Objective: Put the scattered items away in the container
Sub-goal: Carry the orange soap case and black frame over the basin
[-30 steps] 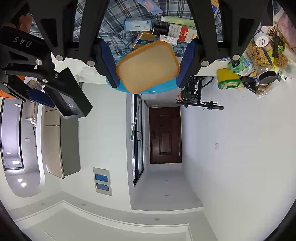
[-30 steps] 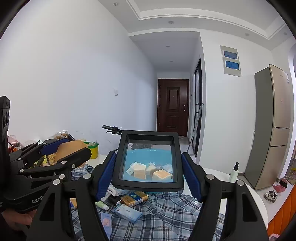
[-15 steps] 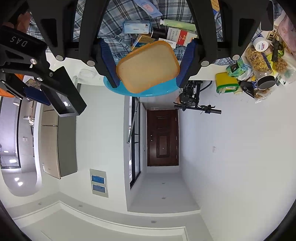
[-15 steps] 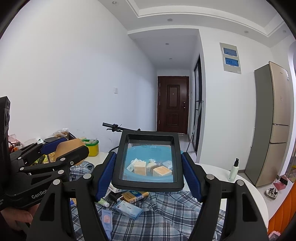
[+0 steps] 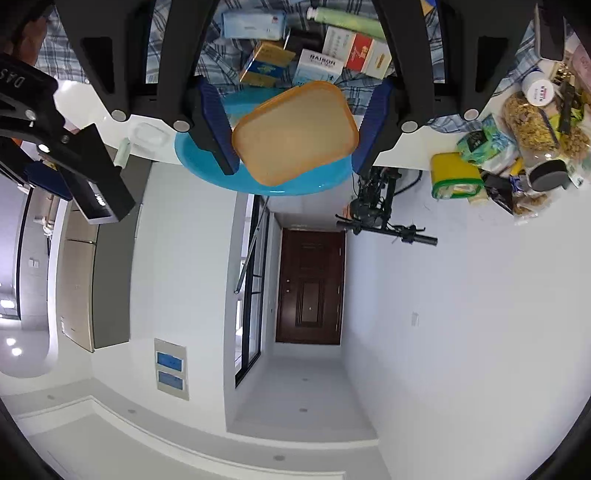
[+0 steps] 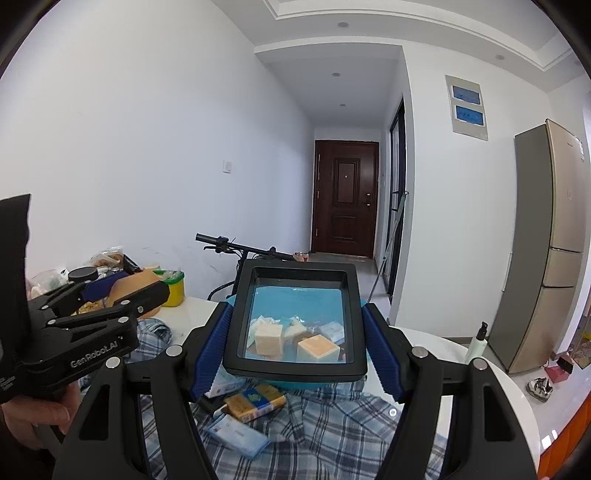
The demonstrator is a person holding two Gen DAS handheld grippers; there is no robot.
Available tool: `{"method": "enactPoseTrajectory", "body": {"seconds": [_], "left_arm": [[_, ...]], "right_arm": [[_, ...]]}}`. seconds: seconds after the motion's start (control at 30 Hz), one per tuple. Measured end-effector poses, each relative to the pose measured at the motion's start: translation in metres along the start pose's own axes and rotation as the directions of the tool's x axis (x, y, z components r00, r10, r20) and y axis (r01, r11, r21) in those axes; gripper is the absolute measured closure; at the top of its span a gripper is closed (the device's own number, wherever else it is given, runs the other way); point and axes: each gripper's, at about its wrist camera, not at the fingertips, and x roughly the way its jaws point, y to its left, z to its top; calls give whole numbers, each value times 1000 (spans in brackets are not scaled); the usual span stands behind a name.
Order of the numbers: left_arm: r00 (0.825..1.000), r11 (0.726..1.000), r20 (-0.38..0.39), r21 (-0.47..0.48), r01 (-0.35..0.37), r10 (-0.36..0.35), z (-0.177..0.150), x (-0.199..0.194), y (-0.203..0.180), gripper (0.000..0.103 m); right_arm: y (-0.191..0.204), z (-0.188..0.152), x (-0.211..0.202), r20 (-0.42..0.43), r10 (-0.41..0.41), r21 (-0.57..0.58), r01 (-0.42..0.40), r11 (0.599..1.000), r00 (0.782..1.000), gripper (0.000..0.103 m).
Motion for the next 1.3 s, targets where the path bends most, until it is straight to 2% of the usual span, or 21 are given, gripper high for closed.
{"method": "enactPoseTrajectory", "body": {"seconds": [0.33,0.53,0.83,1.1,1.3], "left_arm": [[998,1000,-59,-18,15,-16,22,76,12,37],[998,1000,-69,-8,-1,1,27,125,20,37],[997,1000,-80,9,10,-10,39,188,22,37],[998,999,-51,5,36,-36,52,222,22,37],[1000,1000,30,20,5,-6,59,229,25,37]], "right_arm": [[-15,14,66,-21,-3,-8,2,1000,1000,34],[-25,15,107,-44,10,2,-10,1000,999,34],[-40,23,158,-52,5,38,-3,999,999,34],[-42,43,189,-15,-6,33,6,999,1000,34],[-36,48,209,-3,-12,9,13,1000,1000,34]]}}
